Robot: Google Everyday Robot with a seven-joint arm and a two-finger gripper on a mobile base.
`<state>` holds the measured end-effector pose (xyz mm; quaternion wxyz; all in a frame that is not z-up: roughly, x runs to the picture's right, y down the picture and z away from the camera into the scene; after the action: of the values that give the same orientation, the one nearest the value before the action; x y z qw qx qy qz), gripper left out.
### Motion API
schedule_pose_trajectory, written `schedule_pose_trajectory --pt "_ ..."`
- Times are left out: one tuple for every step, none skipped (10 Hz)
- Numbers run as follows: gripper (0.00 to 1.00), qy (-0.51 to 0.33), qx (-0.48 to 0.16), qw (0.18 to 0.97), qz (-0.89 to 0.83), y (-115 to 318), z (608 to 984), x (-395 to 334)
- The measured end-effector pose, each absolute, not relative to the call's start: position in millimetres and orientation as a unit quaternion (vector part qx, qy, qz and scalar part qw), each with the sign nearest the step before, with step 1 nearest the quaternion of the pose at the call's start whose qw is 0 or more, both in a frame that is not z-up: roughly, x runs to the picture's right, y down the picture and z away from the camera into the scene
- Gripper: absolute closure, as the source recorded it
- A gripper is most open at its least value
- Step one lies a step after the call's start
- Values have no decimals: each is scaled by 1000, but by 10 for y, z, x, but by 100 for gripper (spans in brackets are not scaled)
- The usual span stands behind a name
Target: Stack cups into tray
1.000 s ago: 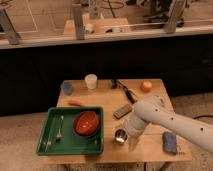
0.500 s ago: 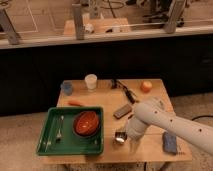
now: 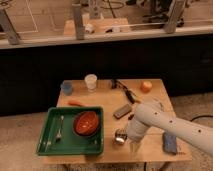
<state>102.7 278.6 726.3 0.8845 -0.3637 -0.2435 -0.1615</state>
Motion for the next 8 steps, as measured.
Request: schedule_pose_trajectory --pt "24 -241 -366 884 -162 2821 7296 1020" --pt "33 -238 -369 884 -165 2851 7335 1000" --pt "44 -234 -370 883 -166 2880 7374 977" --pt "55 -229 -373 884 -166 2908 7404 974" --pt "65 -226 -372 885 -165 2908 7428 964" --pt "75 -221 -375 885 -166 2908 7434 956" --pt "84 -215 -377 885 -169 2881 7427 932" --pt "94 -211 -373 887 -171 2803 7404 895"
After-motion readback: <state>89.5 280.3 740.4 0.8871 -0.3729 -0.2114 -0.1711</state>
